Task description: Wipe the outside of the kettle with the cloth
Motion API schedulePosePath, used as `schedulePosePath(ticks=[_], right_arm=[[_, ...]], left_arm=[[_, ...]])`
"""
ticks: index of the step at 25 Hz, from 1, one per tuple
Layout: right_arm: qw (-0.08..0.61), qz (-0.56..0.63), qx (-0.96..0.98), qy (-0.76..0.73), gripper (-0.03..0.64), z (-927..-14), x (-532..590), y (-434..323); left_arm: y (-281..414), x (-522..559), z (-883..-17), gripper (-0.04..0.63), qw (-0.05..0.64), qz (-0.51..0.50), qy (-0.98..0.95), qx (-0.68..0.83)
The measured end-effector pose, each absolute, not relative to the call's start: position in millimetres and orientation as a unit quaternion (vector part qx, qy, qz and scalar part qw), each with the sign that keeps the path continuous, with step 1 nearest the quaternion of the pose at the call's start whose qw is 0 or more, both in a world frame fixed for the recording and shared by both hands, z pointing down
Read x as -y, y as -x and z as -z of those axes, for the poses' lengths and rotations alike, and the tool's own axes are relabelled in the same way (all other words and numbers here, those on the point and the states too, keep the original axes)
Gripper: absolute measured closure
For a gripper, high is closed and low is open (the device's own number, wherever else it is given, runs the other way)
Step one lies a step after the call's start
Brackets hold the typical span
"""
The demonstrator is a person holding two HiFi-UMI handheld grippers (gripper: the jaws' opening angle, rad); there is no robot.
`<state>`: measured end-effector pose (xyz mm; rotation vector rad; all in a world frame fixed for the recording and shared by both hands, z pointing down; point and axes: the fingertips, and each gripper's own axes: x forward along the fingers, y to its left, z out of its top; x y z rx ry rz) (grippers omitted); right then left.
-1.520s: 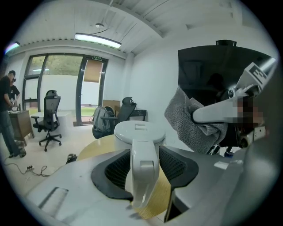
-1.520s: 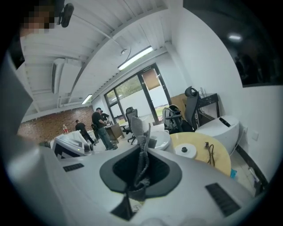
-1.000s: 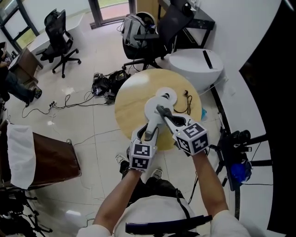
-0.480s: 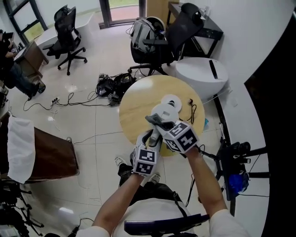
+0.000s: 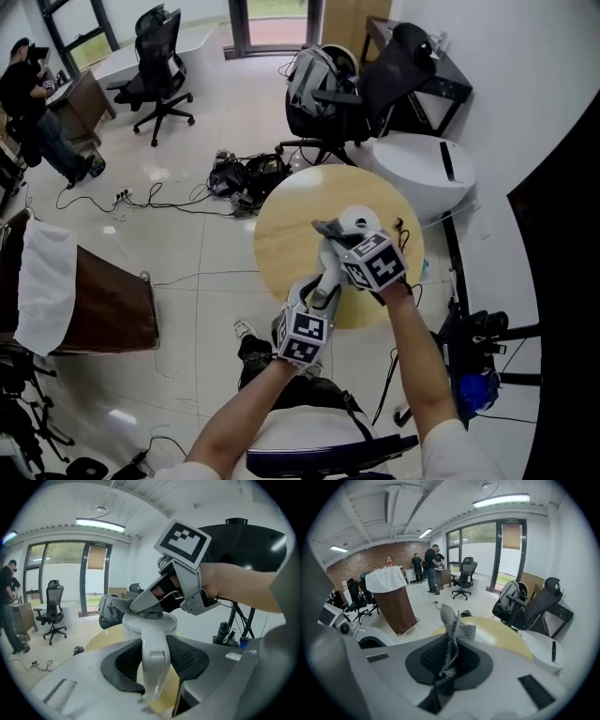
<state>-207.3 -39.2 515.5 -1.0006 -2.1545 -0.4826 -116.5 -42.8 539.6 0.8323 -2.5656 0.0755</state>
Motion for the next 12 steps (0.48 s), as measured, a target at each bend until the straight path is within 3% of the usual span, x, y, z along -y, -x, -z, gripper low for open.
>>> schedulePosePath(ticks=[12], right_arm=[[0.343,0.135,0.878,0.305,0.586,-511,112,200]], left_arm=[[117,36,-538,0.428,0.223,-0.023,-0.306,0.925]])
